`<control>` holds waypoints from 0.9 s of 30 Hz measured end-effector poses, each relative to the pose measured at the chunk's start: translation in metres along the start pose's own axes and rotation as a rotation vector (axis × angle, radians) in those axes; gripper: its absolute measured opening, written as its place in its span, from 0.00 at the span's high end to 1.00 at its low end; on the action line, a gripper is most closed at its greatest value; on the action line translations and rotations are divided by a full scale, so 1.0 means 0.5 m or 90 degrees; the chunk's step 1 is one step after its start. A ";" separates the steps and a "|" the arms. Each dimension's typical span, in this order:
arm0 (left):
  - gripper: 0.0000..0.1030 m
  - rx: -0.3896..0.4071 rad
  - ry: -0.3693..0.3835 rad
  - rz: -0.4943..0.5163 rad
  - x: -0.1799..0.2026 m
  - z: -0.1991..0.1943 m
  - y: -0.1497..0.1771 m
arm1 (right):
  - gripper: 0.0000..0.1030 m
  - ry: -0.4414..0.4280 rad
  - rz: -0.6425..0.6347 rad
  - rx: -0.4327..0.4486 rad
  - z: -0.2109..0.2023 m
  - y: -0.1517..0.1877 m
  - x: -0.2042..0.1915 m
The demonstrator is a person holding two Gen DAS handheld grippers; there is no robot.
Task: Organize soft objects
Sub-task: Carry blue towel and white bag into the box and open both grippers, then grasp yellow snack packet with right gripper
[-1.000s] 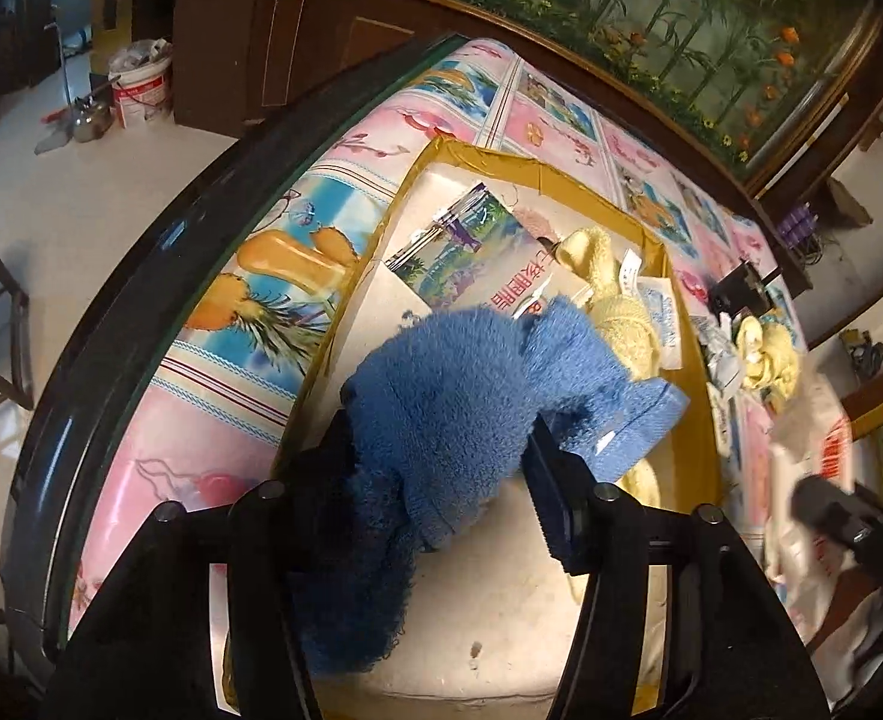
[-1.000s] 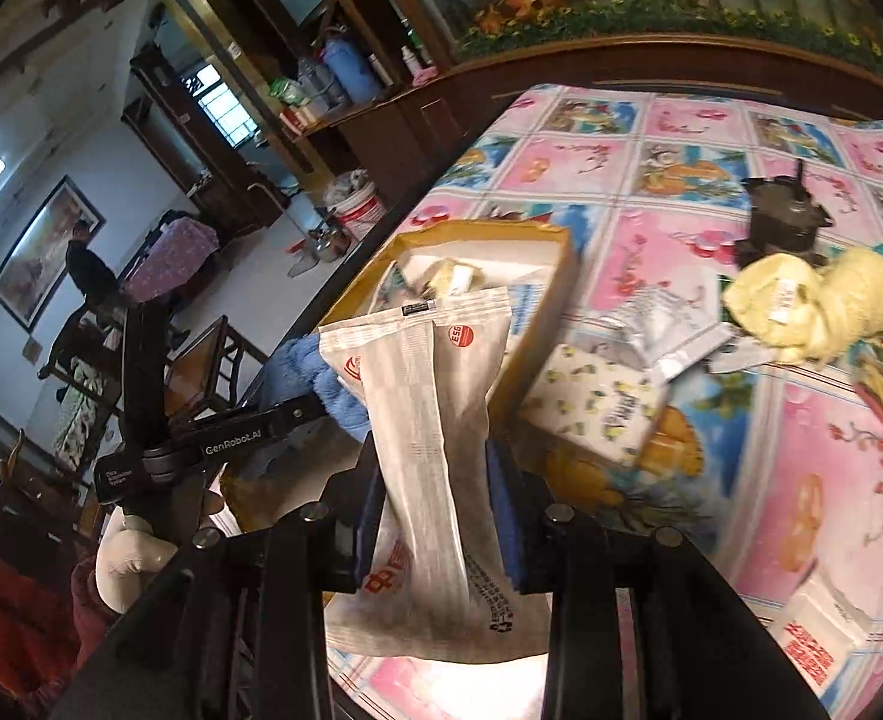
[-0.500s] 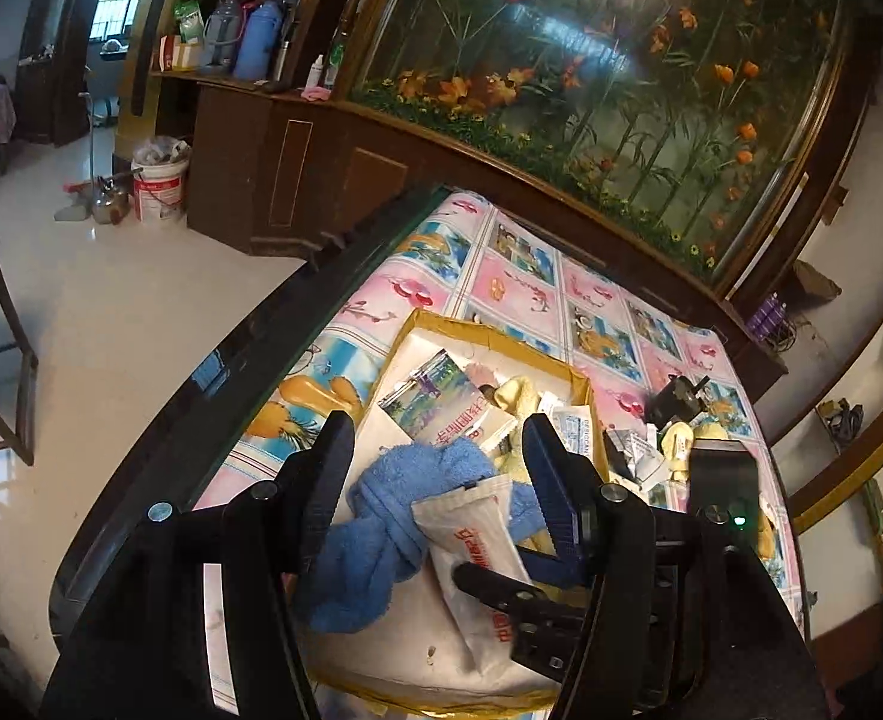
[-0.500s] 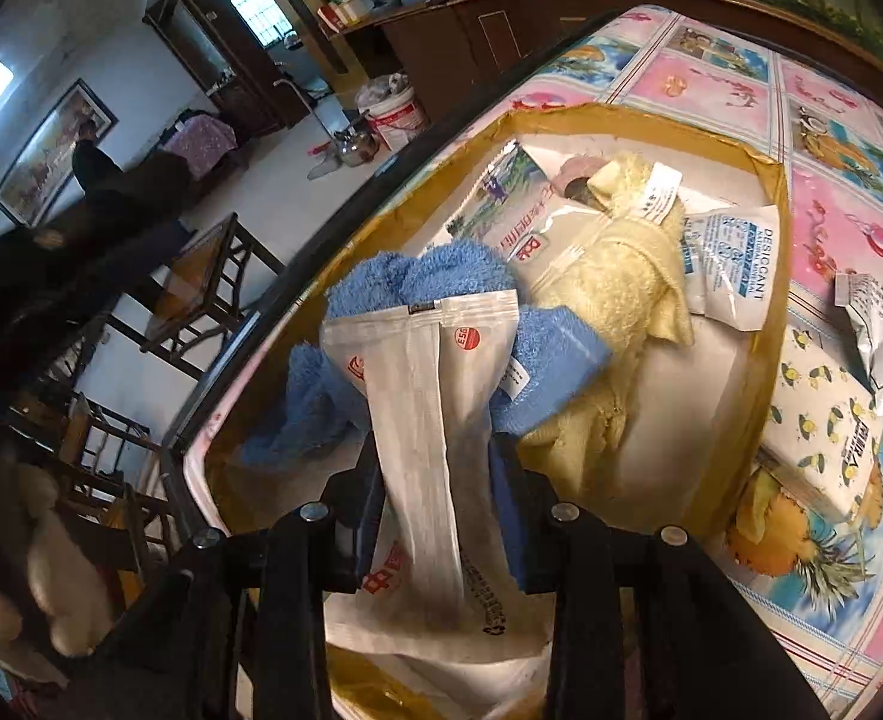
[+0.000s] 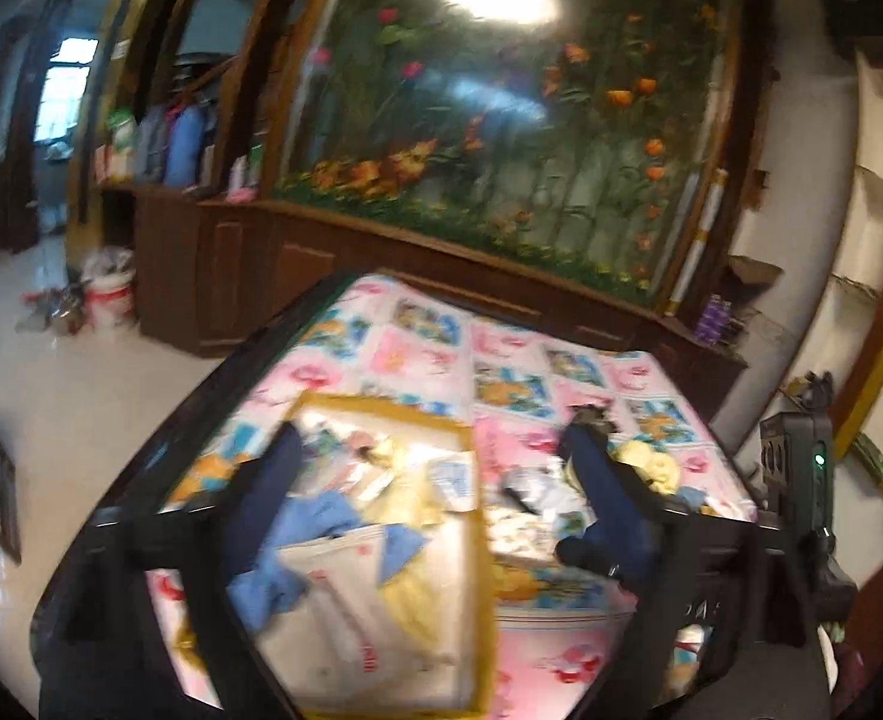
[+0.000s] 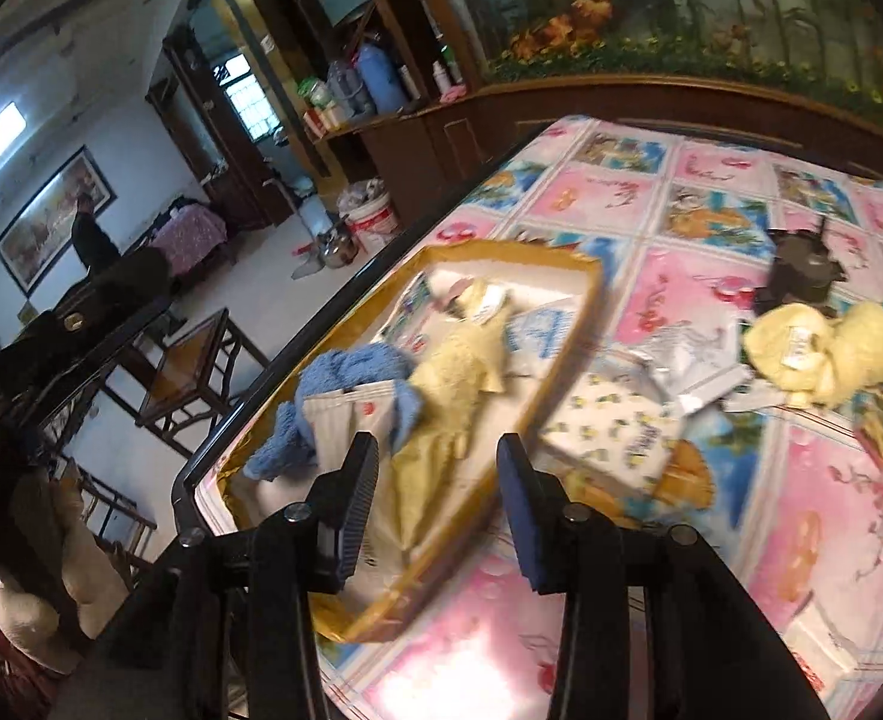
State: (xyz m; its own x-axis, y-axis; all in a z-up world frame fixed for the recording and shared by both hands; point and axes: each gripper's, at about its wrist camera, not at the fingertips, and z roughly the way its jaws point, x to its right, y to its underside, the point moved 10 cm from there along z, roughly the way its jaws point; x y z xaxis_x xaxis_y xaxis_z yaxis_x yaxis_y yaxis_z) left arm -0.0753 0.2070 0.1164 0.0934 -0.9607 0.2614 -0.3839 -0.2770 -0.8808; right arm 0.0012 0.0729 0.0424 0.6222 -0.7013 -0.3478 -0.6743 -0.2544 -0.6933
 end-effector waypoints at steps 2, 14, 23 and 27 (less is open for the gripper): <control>0.02 -0.036 0.048 0.006 0.045 0.017 0.019 | 0.59 0.028 0.049 0.040 -0.059 -0.003 0.088; 0.02 -0.174 0.187 0.061 0.253 0.115 0.161 | 0.58 0.257 0.325 0.148 -0.346 0.174 0.539; 0.02 -0.226 0.191 0.104 0.314 0.118 0.232 | 0.58 0.261 0.334 0.107 -0.309 0.192 0.568; 0.02 -0.231 0.185 0.097 0.299 0.119 0.237 | 0.57 0.268 0.322 0.056 -0.249 0.178 0.573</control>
State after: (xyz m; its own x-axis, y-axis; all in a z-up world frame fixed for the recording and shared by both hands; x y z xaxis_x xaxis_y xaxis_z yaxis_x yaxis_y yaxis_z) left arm -0.0523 0.0295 0.0276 -0.2297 -0.9305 0.2854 -0.6739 -0.0596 -0.7364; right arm 0.0697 -0.2336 -0.0404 0.0163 -0.9248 -0.3800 -0.7963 0.2178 -0.5643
